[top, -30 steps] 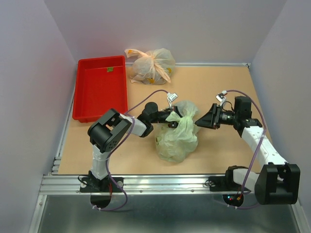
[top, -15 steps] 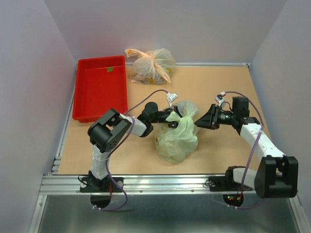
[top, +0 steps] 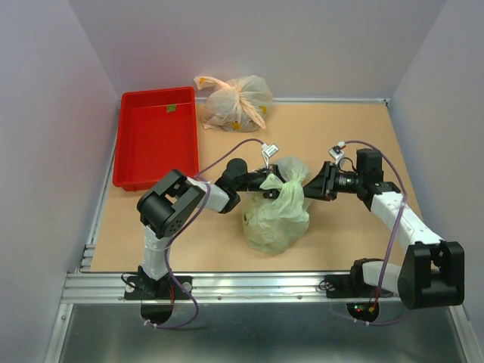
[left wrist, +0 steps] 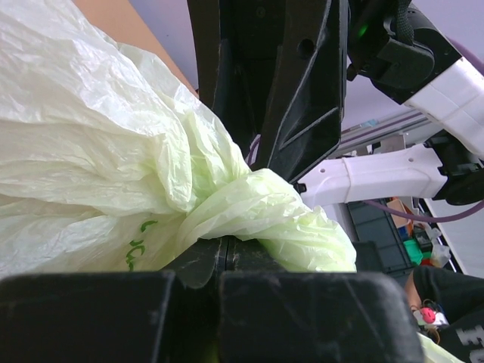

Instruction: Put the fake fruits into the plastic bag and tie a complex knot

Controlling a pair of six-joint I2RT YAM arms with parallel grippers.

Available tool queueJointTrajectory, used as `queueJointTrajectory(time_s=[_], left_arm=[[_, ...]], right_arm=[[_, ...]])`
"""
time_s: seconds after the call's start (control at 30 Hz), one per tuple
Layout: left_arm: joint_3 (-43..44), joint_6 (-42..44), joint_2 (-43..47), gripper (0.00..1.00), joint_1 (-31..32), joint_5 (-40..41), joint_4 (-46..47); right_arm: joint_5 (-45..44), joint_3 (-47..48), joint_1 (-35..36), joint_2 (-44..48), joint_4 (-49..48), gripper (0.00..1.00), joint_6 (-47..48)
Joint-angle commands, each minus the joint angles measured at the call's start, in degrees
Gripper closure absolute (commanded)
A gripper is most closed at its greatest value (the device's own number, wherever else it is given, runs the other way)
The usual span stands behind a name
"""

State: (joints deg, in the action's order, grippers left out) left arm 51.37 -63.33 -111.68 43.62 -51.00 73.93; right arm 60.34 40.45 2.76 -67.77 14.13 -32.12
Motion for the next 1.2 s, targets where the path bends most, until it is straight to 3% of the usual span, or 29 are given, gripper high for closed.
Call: queueJointTrajectory(time_s=[0.0,0.2,0.4,0.47,0.57,0.6,0.8,0.9,0.93,0.97,1.03,1.07,1.17], left_arm=[[2.33,0.75,1.55,1.00,0.59,-1.03,13.52],[1.80,0.84,1.64,1.00,0.59,-0.94,13.26],[0.66,3.38,3.13,0.98,-0.98,-1.64,9.50],[-0.13,6.71,4.53,0.81,-2.04,-2.34,6.77],[-2.24,11.98,8.92,0.70,-4.94,-2.87,-2.10],[-3.03,16.00,11.46,0.62,-6.25,-3.05,-7.52],[-3.56,32.54,20.61,0.43,-11.35,-4.72,-29.87],[-2.34,46.42,25.53,0.37,-14.60,-6.73,-50.59],[0.10,57.33,27.72,0.36,-15.05,-6.91,-56.03],[1.70,62.49,28.70,0.33,-15.14,-7.00,-61.57],[5.82,73.04,31.16,0.22,-15.05,-7.09,-73.77],[6.97,79.52,31.69,0.07,-14.70,-5.87,-77.41],[15.31,90.27,29.86,0.04,-13.30,-2.44,-90.95]], right_arm=[[0.31,0.34,1.01,0.00,-4.37,0.65,-1.46],[0.31,0.16,1.10,0.97,-4.64,1.00,-1.19],[-0.92,0.94,1.01,2.99,-3.76,1.00,0.47],[-2.67,1.65,1.02,3.52,-2.18,1.00,2.40],[-5.92,3.76,1.01,3.61,1.24,1.00,6.44],[-6.63,4.37,1.10,3.61,2.21,1.00,7.50],[-9.10,7.54,1.02,3.96,6.61,1.00,14.36],[-9.62,9.03,1.01,4.31,8.37,0.99,17.08],[-10.15,9.47,1.01,4.31,8.89,1.00,18.05],[-10.06,9.82,1.01,4.31,9.68,1.00,18.75],[-10.15,10.70,1.01,4.05,10.48,0.99,19.72],[-10.32,10.88,1.10,3.96,11.00,1.00,20.60],[-10.33,11.23,1.19,3.87,11.71,1.00,21.92]])
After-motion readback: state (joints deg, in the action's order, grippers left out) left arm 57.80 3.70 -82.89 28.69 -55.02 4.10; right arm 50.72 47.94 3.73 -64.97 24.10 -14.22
